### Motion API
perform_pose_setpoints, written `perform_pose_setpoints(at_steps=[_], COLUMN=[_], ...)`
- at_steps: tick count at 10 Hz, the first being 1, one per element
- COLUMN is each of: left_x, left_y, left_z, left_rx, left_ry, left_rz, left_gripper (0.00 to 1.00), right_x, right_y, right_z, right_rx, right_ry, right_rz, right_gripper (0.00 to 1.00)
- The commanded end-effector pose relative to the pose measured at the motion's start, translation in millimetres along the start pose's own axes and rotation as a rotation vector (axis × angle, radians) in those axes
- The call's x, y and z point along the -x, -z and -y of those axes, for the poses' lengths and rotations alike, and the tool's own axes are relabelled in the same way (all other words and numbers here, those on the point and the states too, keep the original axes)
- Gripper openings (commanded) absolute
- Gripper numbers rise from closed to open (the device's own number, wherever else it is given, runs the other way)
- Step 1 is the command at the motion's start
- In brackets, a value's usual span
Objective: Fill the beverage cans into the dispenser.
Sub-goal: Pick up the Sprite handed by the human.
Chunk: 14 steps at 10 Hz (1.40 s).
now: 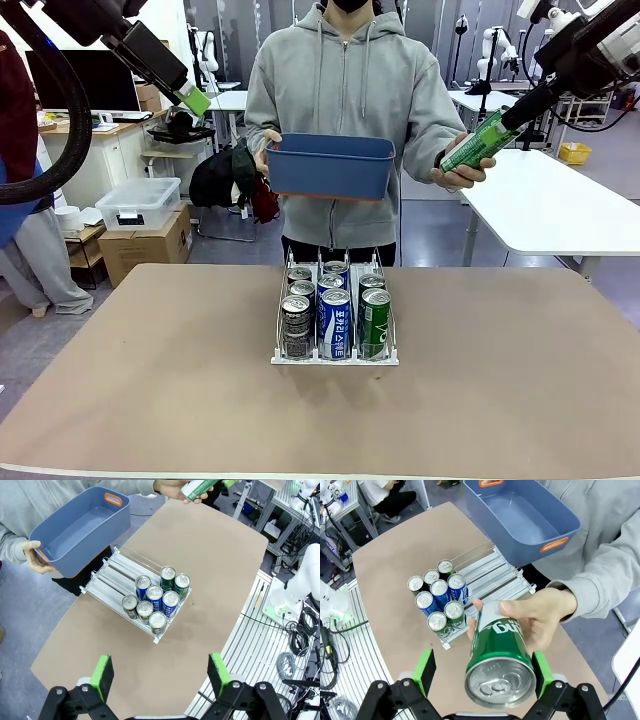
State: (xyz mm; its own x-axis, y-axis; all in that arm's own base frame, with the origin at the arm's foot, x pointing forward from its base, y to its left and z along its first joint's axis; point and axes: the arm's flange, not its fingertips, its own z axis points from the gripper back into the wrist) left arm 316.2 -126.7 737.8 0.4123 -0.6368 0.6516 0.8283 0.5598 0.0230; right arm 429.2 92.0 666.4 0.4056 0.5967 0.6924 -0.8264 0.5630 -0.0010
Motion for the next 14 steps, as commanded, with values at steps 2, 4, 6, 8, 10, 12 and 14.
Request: perform_pose_setpoints(at_steps=[2, 4, 6, 8, 10, 12, 14], left_x=[0.8, 0.8, 0.8, 0.8, 0.8, 0.8, 0.8], left_y=[0.5, 0.5, 0.5, 0.5, 0.5, 0.5, 0.5], left_z=[-0.9, -0.9, -0.9, -0.9, -0.9, -0.9, -0.9], left_rx=[0.003, 0.003, 0.003, 0.003, 0.003, 0.003, 0.003], left_ry=[-0.001, -0.001, -0.001, -0.001, -0.001, -0.001, -0.001], left_rz=[-0.004, -0.004, -0.004, -0.004, -0.004, -0.004, -0.004], left_gripper=[1.0, 1.0, 1.0, 1.0, 1.0, 1.0, 1.0], right_x=[0.0, 0.0, -0.1, -0.5, -2.2, -0.8, 0.0], right_y=[0.0, 0.0, 1.2, 0.0, -2.1, -4.9, -5.8], right_z=[0.0, 0.0, 0.1, 0.2, -0.1, -0.1, -3.1], right_rx=[0.0, 0.0, -0.005, -0.002, 0.007, 0.021, 0.034], right_ry=[0.0, 0.0, 0.019, 0.023, 0.027, 0.039, -0.009], right_rz=[0.0, 0.0, -0.002, 0.005, 0.012, 0.03, 0.033], right_gripper=[1.0, 1.0, 0.4, 0.0, 0.13, 0.0, 0.0])
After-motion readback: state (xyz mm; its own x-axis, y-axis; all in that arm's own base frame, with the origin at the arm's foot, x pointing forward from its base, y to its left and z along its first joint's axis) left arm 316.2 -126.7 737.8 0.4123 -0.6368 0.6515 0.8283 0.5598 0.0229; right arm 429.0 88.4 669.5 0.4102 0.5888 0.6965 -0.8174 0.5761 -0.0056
